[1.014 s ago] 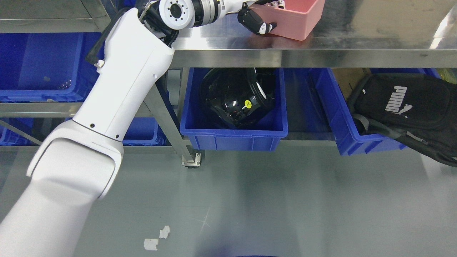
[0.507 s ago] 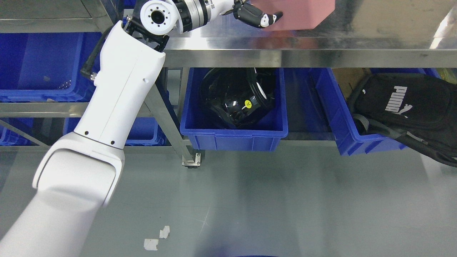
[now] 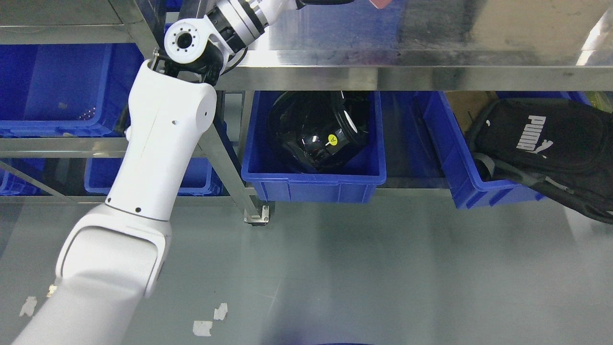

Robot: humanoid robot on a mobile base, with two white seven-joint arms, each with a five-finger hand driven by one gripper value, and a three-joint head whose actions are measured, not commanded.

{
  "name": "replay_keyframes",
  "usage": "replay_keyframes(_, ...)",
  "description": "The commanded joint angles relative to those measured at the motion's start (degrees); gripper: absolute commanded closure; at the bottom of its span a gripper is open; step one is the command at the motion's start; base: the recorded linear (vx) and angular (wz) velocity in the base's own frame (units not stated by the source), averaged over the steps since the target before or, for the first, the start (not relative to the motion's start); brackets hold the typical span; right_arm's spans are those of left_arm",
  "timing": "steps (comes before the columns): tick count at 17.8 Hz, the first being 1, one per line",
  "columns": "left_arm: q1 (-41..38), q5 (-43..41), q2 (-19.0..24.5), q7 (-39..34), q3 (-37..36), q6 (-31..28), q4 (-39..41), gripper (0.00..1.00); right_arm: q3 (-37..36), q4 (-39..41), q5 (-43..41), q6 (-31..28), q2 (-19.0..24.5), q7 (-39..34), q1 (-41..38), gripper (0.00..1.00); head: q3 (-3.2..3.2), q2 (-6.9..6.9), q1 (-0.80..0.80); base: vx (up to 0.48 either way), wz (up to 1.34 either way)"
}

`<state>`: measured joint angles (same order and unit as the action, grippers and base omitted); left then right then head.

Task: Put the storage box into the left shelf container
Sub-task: 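Pull the pink box off the shelf and lower it with the left hand, then hold the pink box up in the left hand while turning toward the bin shelving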

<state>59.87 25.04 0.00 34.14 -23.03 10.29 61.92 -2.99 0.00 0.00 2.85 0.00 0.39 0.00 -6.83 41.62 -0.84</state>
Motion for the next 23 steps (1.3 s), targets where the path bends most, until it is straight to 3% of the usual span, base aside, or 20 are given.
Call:
replay_keyframes(1,-15.63,5.72,1.0,-13.61,6.69,1.4,26.28,0.99,0.0,1.0,-1.23,-0.03,-1.0,-0.22,0.26,0.0,0.0,0.0,0.0,0.0,0.0)
replay_keyframes(4,-23.64,5.54,1.0,-18.84,3.71,2.1,34.57,0.98,0.0,1.0,-1.23,-0.03,-1.0,-0.22,0.26,0.0,0.0,0.0,0.0,0.0,0.0)
replay_keyframes(9,-33.31,4.58,1.0,-18.59,0.19,12.38,34.5,0.98,0.0,1.0,-1.23,-0.03,-1.0,-0.22,0.26,0.0,0.0,0.0,0.0,0.0,0.03)
replay_keyframes(16,-40.44,4.58,1.0,-18.59,-1.05,14.06,34.41,0.98,0.0,1.0,-1.23,-0.03,-1.0,-0.3,0.26,0.0,0.0,0.0,0.0,-0.056,0.44)
replay_keyframes(23,-52.3,4.58,1.0,-18.93,2.2,16.07,33.53,0.98,0.0,1.0,-1.23,-0.03,-1.0,-0.22,0.26,0.0,0.0,0.01,0.0,-0.007,1.07)
